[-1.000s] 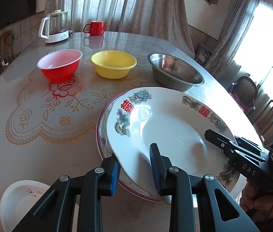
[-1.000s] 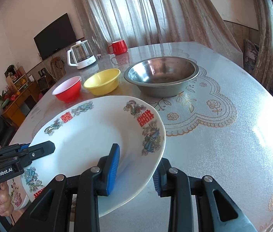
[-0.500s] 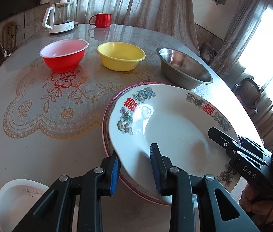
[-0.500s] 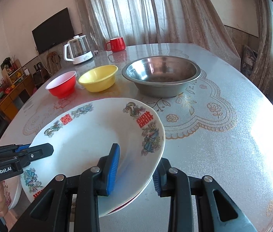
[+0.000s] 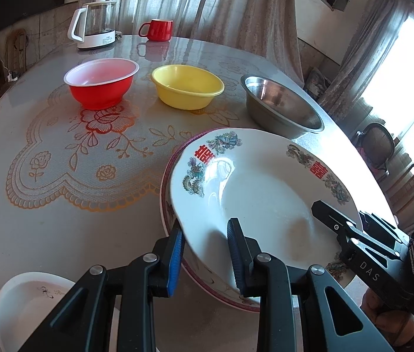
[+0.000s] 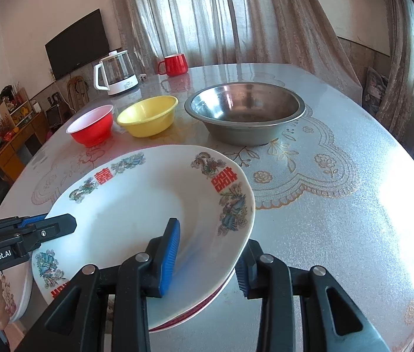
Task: Organize plates and bowls
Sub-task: 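Lower the held plate onto the floral plate and open the left tool, then withdraw the left tool from the stack toward the rose-pattern plate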
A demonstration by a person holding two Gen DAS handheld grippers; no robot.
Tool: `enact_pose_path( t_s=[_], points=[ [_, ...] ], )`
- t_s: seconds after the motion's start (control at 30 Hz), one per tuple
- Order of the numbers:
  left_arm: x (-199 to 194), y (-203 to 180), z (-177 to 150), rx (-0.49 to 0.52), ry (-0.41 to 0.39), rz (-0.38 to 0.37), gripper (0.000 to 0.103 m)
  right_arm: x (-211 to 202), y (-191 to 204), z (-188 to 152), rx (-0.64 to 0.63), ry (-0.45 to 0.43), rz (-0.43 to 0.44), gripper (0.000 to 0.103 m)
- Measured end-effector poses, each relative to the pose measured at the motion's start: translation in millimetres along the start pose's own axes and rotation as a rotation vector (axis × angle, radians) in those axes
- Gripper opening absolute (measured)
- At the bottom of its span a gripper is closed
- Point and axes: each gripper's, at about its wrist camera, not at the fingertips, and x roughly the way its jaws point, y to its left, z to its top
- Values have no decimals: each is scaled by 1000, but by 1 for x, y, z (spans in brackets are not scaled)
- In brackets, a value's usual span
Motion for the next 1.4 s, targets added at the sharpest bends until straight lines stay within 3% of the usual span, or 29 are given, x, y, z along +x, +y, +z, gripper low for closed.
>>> enact_pose_path(
  t_s=[0.23,0.43,0.9,1.0,1.07,1.1,1.3,1.4],
  points=[
    [-2,4,0,-19,-2,-18,29,-1,10,0,-56,12,-43,42],
    [-6,3,0,-11,-11,-5,29,0,7,2,-21,48,-27,44],
    [-14,-1,3,25,-55,8,30,-7,18,-6,-76,45,-62,43],
    [-13,0,4,16,-76,16,38,-15,13,-5,-64,26,-46,43],
    [-11,-1,8,14,-81,11,51,-19,6,-2,-44,16,-50,43],
    [-10,-3,9,18,-80,11,52,-19,3,0,-29,10,-50,43],
    [3,-23,5,95,-9,-19,52,-7,-1,11,1,-14,-36,43],
    [1,-30,-3,120,-15,-7,51,3,6,11,-23,5,-31,43]
  ],
)
